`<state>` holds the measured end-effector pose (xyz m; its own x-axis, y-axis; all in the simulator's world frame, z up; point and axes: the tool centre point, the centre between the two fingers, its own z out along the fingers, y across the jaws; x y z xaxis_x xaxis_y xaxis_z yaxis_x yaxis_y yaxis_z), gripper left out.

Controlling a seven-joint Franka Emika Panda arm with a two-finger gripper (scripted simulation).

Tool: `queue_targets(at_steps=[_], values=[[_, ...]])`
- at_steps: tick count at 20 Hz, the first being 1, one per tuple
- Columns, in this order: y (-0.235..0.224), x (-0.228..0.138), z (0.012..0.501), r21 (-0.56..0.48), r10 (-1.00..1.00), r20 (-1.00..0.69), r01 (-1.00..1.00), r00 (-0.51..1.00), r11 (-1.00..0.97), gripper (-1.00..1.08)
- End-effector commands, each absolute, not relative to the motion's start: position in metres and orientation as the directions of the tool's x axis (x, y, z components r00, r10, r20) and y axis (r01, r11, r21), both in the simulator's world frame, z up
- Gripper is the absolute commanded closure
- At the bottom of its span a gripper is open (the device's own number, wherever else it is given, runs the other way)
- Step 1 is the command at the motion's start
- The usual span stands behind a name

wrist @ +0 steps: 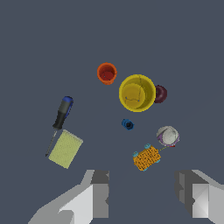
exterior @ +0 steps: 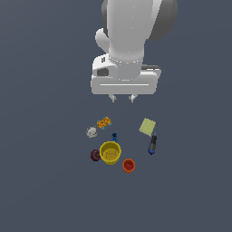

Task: Pick up a designated object from a clutter of objects.

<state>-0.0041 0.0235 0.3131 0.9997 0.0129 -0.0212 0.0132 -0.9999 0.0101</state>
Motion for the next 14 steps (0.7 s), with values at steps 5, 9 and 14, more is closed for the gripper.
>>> queue_targets(at_steps=[5,9,14], values=[[0.023,0.0,0.305,0.008,0.048,-0.014,0.048,0.999,-0.999,-0.2],[0.021,0.005,0.295,0.005,0.095,-0.004,0.095,0.995,-0.995,-0.2],[0.019,0.013,0.276,0.001,0.179,0.014,0.179,0.984,-0.984,-0.2]])
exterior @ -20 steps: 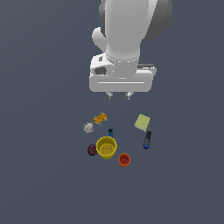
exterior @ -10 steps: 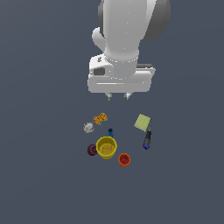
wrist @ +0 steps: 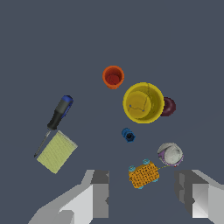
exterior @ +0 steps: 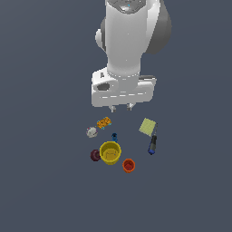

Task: Pick up a designated object from a clutter of objects.

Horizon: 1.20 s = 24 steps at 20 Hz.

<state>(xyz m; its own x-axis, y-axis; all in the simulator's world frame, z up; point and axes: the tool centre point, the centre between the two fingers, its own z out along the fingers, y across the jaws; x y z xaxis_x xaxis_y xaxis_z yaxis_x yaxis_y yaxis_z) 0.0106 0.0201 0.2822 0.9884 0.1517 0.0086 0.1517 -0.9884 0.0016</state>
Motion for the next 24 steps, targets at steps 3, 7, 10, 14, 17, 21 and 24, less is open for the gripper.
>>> queue_targets(at_steps=[3,7,10,14,17,21,24], values=[[0.018,0.019,0.261,0.0,0.242,0.029,0.242,0.97,-0.97,-0.2],[0.015,0.026,0.241,0.001,0.33,0.051,0.33,0.943,-0.944,-0.2],[0.013,0.031,0.225,0.004,0.393,0.068,0.394,0.917,-0.919,-0.2],[0.01,0.036,0.205,0.011,0.474,0.091,0.475,0.876,-0.88,-0.2],[0.008,0.04,0.19,0.019,0.531,0.107,0.533,0.84,-0.846,-0.2],[0.005,0.043,0.17,0.033,0.603,0.129,0.604,0.787,-0.796,-0.2],[0.003,0.045,0.155,0.047,0.653,0.144,0.654,0.744,-0.755,-0.2]])
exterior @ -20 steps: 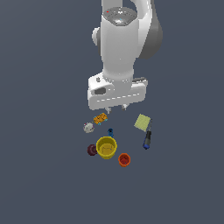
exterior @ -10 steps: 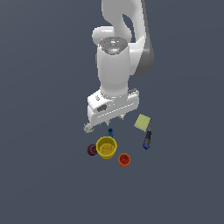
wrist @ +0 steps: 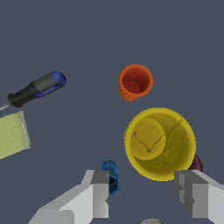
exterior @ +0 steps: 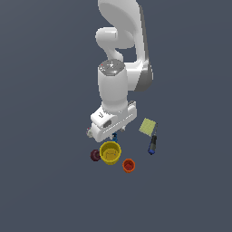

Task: Pick up a designated object from a clutter of objects.

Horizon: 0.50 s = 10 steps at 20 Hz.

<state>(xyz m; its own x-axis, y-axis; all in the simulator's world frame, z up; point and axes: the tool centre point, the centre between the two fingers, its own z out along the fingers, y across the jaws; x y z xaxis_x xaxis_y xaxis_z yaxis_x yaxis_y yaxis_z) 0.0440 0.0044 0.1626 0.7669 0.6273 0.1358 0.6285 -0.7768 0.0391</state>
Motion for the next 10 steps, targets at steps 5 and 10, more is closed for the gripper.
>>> queue_targets(at_steps=[5,10], values=[[0.0,0.047,0.132,0.073,0.728,0.167,0.728,0.665,-0.681,-0.2],[-0.003,0.047,0.112,0.102,0.787,0.184,0.785,0.588,-0.611,-0.2]])
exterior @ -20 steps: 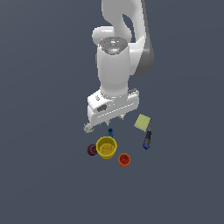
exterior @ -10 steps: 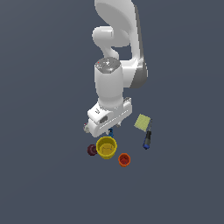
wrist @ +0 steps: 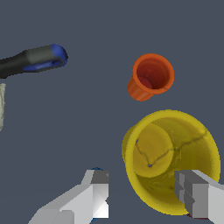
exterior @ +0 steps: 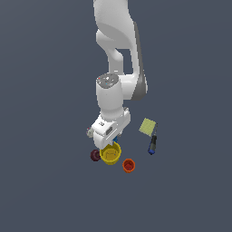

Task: Pick up a designated object from a clutter of objects.

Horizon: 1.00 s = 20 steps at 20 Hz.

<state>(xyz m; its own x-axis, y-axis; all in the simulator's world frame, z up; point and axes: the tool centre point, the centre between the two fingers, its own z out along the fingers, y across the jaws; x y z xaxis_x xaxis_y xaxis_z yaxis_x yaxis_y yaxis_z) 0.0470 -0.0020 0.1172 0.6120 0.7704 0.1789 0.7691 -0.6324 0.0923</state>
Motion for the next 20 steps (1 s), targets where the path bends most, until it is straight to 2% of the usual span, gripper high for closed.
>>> queue_targets(at_steps=[1,10,20], values=[[-0.003,0.047,0.108,0.107,0.796,0.187,0.794,0.575,-0.598,-0.2],[-0.006,0.046,0.089,0.14,0.845,0.199,0.839,0.496,-0.525,-0.2],[-0.006,0.047,0.083,0.144,0.85,0.2,0.844,0.487,-0.517,-0.2]])
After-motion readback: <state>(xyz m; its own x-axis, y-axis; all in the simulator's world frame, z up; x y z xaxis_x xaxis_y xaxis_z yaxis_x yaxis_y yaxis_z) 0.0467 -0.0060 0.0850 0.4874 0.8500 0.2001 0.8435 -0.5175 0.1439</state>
